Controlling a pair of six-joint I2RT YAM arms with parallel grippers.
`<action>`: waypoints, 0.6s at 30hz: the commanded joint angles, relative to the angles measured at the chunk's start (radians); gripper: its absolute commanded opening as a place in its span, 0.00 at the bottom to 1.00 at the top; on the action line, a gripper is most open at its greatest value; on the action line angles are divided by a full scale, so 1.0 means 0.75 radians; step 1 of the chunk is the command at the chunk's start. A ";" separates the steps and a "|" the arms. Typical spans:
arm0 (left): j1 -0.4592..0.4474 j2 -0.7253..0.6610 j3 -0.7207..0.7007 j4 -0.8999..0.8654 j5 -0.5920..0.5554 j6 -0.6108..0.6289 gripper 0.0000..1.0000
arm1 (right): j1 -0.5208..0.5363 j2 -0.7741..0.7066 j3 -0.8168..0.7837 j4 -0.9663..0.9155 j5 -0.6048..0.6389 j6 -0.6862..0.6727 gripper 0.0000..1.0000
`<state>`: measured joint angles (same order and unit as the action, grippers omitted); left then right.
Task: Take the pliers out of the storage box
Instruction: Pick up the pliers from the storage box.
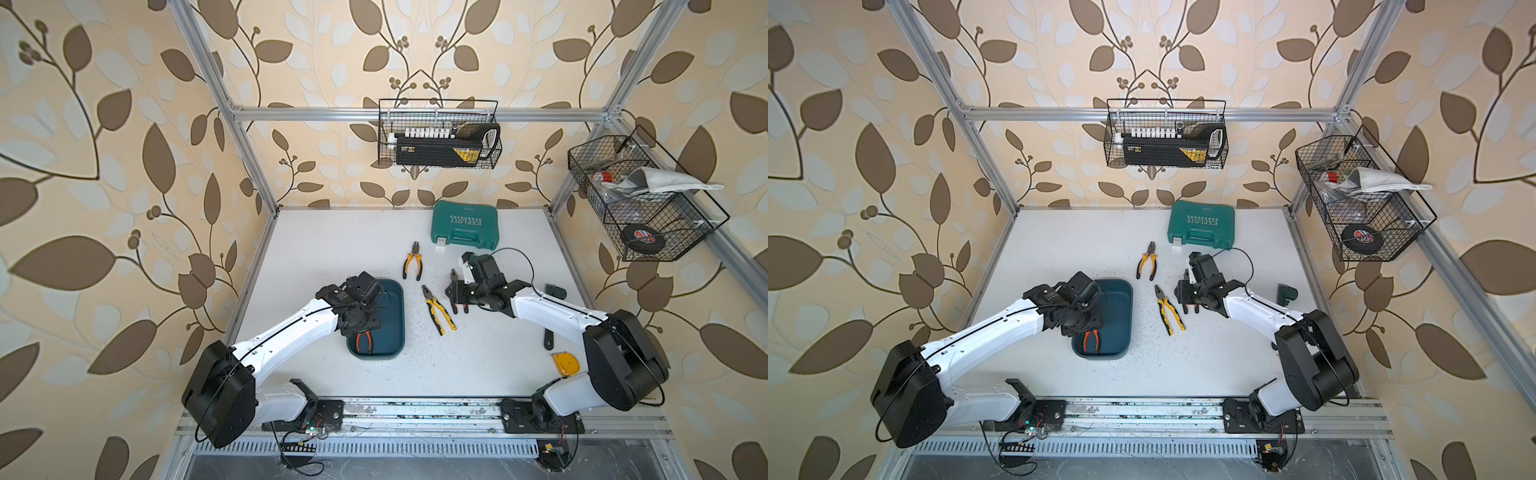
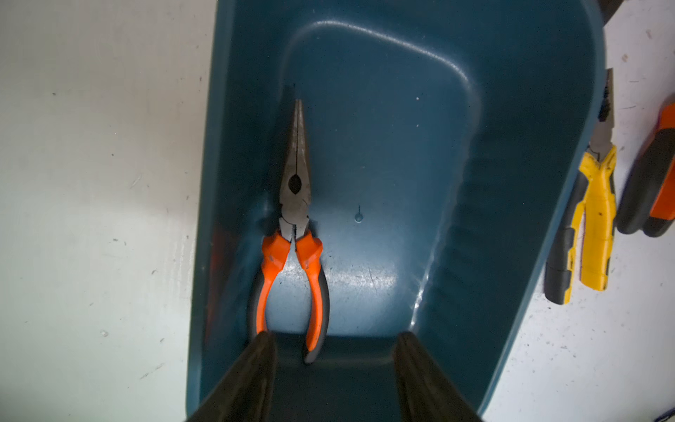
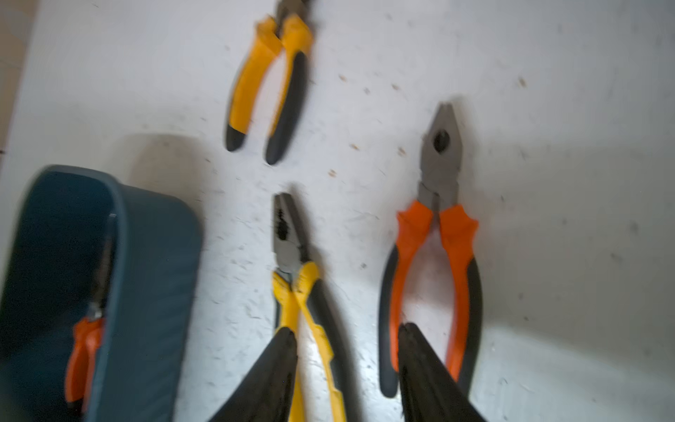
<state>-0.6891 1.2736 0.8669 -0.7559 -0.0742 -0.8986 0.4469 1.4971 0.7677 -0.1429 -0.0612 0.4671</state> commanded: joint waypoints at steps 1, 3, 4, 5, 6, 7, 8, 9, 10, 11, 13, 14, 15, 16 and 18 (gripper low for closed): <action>-0.010 0.002 -0.007 0.021 0.015 -0.021 0.56 | 0.015 -0.064 -0.020 0.209 0.108 0.009 0.48; -0.017 0.020 -0.004 0.041 0.017 -0.021 0.55 | 0.029 -0.074 -0.036 0.237 0.112 0.015 0.48; -0.020 0.032 -0.002 0.048 0.017 -0.021 0.55 | 0.035 -0.067 -0.035 0.233 0.106 0.017 0.48; -0.022 0.042 -0.002 0.054 0.017 -0.052 0.55 | 0.039 -0.057 -0.030 0.223 0.105 0.018 0.48; -0.026 0.057 -0.002 0.063 0.018 -0.065 0.54 | 0.041 -0.045 -0.025 0.211 0.103 0.021 0.48; -0.028 0.072 -0.006 0.076 0.022 -0.068 0.54 | 0.043 -0.035 -0.022 0.207 0.093 0.026 0.48; -0.028 0.087 -0.008 0.090 0.027 -0.068 0.54 | 0.044 -0.030 -0.022 0.209 0.083 0.029 0.47; -0.032 0.111 -0.007 0.099 0.034 -0.068 0.54 | 0.045 -0.030 -0.020 0.211 0.082 0.030 0.48; -0.036 0.135 0.000 0.099 0.032 -0.069 0.54 | 0.047 -0.032 -0.017 0.210 0.087 0.026 0.48; -0.041 0.157 0.007 0.092 0.023 -0.070 0.53 | 0.049 -0.036 -0.016 0.211 0.093 0.026 0.47; -0.054 0.203 0.023 0.071 0.000 -0.074 0.52 | 0.049 -0.048 -0.019 0.206 0.110 0.021 0.47; -0.058 0.214 0.025 0.064 -0.007 -0.077 0.52 | 0.050 -0.052 -0.023 0.205 0.115 0.021 0.47; -0.061 0.214 0.024 0.061 -0.013 -0.080 0.52 | 0.049 -0.058 -0.026 0.205 0.119 0.020 0.48; -0.061 0.262 0.022 0.063 -0.015 -0.082 0.51 | 0.050 -0.063 -0.030 0.205 0.122 0.021 0.48; -0.064 0.288 0.015 0.071 -0.017 -0.087 0.51 | 0.049 -0.069 -0.031 0.205 0.129 0.021 0.47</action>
<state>-0.7284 1.4731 0.8658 -0.6930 -0.0731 -0.9478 0.4778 1.4673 0.7406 0.0017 0.0074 0.4782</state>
